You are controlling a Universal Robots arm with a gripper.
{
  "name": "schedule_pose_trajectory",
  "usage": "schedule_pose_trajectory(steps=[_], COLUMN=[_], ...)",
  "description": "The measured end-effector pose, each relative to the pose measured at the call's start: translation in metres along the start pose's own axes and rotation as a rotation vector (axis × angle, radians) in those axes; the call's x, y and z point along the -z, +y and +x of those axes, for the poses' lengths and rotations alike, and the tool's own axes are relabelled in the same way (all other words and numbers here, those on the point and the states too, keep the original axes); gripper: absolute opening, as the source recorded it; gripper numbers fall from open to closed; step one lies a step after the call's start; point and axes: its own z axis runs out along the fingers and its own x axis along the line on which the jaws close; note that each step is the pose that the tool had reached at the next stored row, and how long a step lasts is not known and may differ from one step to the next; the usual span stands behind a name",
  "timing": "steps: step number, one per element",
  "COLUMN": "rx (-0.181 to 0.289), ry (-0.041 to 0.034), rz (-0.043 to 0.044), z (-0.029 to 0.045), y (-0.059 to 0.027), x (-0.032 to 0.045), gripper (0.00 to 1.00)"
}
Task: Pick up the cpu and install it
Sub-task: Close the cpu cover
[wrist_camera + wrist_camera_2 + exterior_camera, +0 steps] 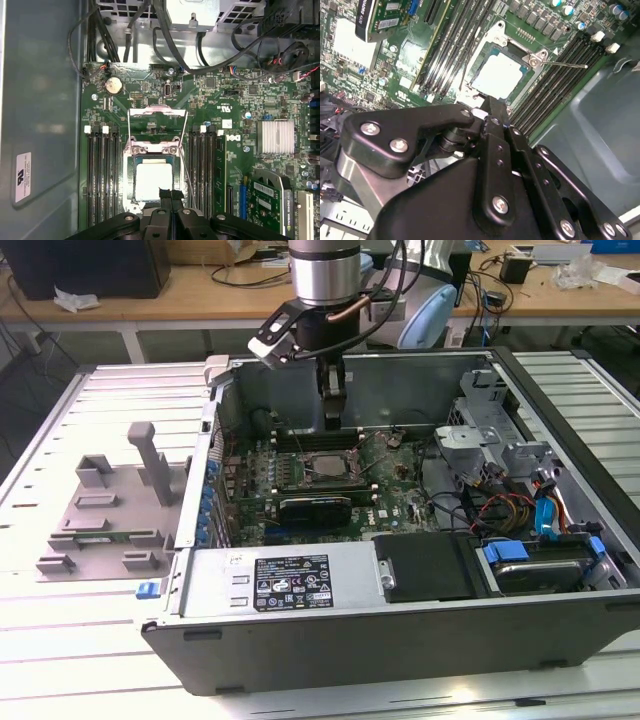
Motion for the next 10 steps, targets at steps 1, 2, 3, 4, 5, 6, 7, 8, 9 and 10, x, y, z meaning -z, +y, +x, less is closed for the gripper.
schedule_pose_trajectory(steps=[1,2,3,4,5,6,7,8,9,10], rx=[0.0,0.0,0.0,0.0,0.0,0.0,0.0,0.0,0.0,0.0], ry=[0.0,0.0,0.0001,0.0001,0.0001,0.0001,0.0001,0.0001,0.0001,0.0002], rz=[0.0,0.0,0.0002,0.0006,0.0009,0.0011,0.0013,0.0015,0.0019,0.0028], z=[0.0,0.0,-0.0001,-0.0001,-0.0002,-0.0002,-0.0002,-0.0002,-0.0004,-0.0005], y=[0.0017,0.0041,0.0073,0.0098,0.0128,0.015,0.0179,0.0199,0.0265,0.0323], x=[-0.0001,-0.0002,-0.0004,-0.0006,-0.0007,-0.0009,-0.001,-0.0011,-0.0015,-0.0018], gripper=[0.11,0.11,0.11,0.11,0.11,0.11,0.11,0.11,0.11,0.11])
